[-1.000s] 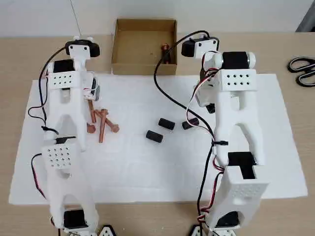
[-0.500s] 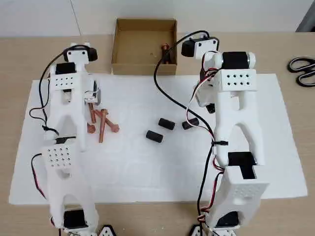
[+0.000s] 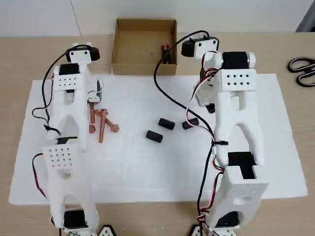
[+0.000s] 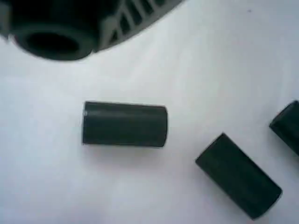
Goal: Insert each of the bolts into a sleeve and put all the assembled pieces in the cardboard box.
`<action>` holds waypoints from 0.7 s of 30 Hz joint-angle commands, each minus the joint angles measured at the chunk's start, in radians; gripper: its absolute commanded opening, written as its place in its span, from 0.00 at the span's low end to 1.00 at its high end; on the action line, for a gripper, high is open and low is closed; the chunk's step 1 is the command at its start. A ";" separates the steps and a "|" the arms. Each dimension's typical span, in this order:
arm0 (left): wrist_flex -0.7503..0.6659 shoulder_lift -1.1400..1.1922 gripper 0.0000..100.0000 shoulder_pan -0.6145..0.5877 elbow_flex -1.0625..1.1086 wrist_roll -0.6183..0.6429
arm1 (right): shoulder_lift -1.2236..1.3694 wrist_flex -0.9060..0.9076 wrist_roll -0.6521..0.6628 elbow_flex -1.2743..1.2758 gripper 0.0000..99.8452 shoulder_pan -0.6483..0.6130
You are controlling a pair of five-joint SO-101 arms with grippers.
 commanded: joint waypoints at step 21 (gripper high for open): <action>0.034 -0.023 0.01 -0.005 -0.042 0.118 | -0.065 0.001 -0.015 -0.006 0.00 0.008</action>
